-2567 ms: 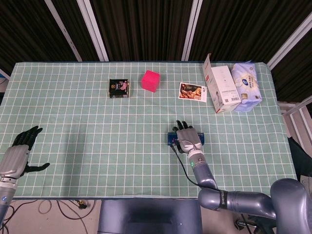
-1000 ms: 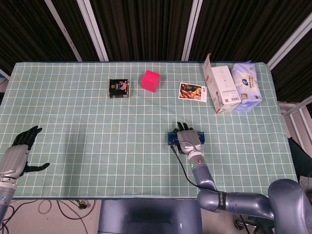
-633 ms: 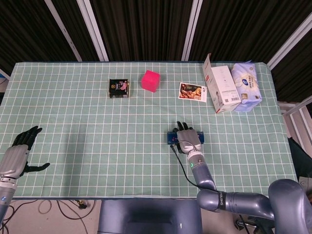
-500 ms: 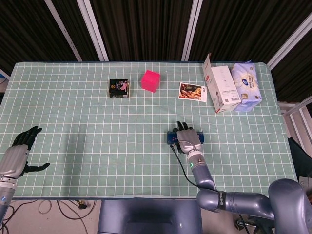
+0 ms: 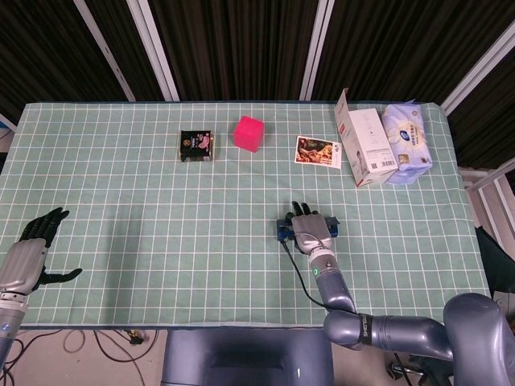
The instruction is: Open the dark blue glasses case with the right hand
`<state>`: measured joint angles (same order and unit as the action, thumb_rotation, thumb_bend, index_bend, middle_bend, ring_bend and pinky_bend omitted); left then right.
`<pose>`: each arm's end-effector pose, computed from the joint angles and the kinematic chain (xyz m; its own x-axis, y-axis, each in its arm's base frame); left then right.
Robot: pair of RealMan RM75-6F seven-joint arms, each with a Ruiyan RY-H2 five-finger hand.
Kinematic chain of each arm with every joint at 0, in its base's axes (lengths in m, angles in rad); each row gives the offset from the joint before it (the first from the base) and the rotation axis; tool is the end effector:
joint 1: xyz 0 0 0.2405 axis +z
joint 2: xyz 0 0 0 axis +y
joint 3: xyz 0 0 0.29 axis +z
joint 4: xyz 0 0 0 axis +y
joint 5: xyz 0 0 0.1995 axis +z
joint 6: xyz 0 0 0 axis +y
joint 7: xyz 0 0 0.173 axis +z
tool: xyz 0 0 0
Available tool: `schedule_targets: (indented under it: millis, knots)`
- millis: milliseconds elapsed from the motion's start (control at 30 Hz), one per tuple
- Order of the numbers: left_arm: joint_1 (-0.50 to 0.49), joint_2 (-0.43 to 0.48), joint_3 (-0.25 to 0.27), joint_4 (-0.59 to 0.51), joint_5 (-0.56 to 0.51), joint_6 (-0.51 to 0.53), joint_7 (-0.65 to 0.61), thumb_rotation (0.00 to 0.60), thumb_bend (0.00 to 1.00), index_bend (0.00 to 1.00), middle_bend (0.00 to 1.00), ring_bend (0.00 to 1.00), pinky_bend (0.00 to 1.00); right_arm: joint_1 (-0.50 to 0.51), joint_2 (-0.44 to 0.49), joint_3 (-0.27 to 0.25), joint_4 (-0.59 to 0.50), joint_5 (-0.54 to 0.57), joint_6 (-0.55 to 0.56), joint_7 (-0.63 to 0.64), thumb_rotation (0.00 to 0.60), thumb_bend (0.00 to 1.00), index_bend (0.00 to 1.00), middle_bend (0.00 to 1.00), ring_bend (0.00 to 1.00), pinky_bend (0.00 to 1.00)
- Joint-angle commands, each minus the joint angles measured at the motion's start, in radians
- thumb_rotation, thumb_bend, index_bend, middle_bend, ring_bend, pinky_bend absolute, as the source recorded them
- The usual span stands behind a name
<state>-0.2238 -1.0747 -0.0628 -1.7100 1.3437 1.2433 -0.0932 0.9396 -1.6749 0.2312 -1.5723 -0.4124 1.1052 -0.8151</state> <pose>-0.3255 0.2540 0.1616 0.2319 0.1865 0.9547 0.9704 0.0242 -0.2404 -0.1374 -0.3979 -0.0587 0.4650 -0.4293 0.7743 -0.8803 -0.1318 0.4556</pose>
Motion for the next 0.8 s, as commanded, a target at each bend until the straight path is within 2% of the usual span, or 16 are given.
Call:
schedule_targets:
  millis: [33,233,800]
  knots:
    - [0.000,0.000,0.000,0.000,0.001,0.001,-0.001,0.600,0.00,0.00,0.00,0.00,0.00,0.001,0.002,0.000,0.000,0.001,0.000,0.000,0.600,1.00,0.26,0.00,0.00,0.23]
    - [0.001,0.001,-0.001,0.000,0.001,0.004,-0.002,0.600,0.00,0.00,0.00,0.00,0.00,0.011,-0.003,0.000,0.036,0.015,-0.024,-0.004,0.600,1.00,0.25,0.00,0.00,0.23]
    - [0.002,0.004,-0.002,-0.003,0.001,0.004,-0.011,0.600,0.00,0.00,0.00,0.00,0.00,0.112,-0.049,0.068,0.244,0.064,-0.074,-0.063,0.600,1.00,0.20,0.00,0.00,0.23]
